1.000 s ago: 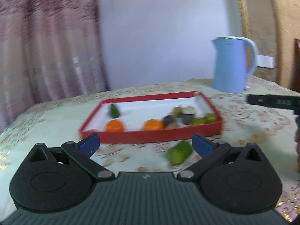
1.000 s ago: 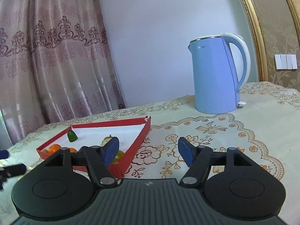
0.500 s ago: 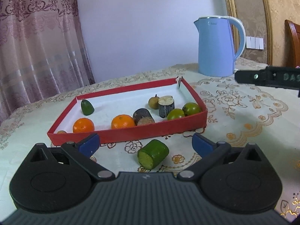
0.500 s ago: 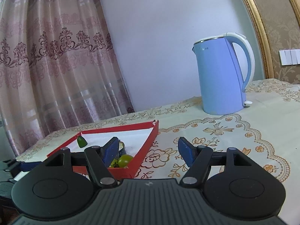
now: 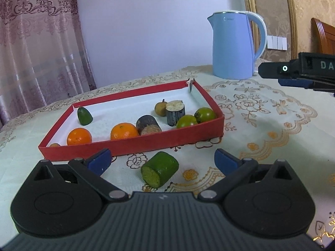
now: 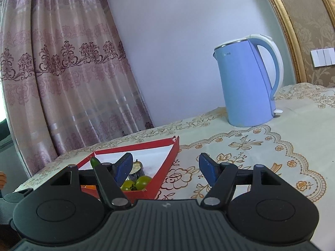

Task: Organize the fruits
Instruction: 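Move the open left gripper toward the green cucumber piece on the table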

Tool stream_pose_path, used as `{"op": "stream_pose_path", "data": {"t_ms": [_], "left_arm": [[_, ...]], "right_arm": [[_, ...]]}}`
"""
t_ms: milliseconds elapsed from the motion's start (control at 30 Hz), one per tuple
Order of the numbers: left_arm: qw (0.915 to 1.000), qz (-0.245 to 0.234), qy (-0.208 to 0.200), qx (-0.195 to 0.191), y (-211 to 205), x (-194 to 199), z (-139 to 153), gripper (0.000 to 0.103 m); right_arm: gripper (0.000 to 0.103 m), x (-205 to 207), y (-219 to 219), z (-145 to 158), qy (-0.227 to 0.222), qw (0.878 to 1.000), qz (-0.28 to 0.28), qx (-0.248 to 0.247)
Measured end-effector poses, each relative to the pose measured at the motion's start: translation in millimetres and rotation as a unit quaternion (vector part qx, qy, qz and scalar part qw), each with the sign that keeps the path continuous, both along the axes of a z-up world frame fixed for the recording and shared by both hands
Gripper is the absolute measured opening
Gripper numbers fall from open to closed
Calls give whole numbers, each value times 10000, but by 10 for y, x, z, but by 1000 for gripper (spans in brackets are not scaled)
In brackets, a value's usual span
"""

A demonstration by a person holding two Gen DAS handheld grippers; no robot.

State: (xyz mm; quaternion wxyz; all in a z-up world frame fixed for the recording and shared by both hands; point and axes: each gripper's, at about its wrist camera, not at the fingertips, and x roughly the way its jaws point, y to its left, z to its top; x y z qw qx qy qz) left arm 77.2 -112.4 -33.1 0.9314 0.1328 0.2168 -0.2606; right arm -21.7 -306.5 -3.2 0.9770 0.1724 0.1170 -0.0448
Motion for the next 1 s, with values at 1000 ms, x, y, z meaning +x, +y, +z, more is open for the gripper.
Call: {"op": "stream_pose_path", "data": {"t_ms": [1000], "left_arm": [[9944,731,757,101,-44,464,-121,103]], "right_arm": [[69,3,12,-52,114,9999,15,41]]}}
